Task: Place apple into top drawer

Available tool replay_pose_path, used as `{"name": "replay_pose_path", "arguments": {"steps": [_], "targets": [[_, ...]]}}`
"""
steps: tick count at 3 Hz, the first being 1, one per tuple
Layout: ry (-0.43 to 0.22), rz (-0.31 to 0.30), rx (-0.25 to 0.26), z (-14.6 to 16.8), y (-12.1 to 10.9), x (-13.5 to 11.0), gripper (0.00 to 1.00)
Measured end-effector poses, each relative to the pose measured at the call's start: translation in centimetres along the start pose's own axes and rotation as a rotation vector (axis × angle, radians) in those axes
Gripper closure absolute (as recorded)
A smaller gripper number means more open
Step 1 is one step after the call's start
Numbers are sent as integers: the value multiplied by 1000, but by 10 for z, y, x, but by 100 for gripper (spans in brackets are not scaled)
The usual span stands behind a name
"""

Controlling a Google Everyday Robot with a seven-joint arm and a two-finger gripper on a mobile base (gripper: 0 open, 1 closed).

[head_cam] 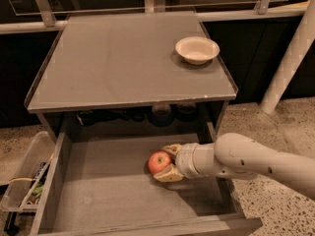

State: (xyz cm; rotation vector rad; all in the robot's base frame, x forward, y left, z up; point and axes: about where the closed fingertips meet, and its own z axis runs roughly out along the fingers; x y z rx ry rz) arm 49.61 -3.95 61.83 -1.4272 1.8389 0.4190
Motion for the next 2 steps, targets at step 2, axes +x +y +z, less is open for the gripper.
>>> {"name": "replay_pose_path", "arguments": {"steps": [2], "targets": [[0, 0, 0, 0, 0, 0, 0]]}}
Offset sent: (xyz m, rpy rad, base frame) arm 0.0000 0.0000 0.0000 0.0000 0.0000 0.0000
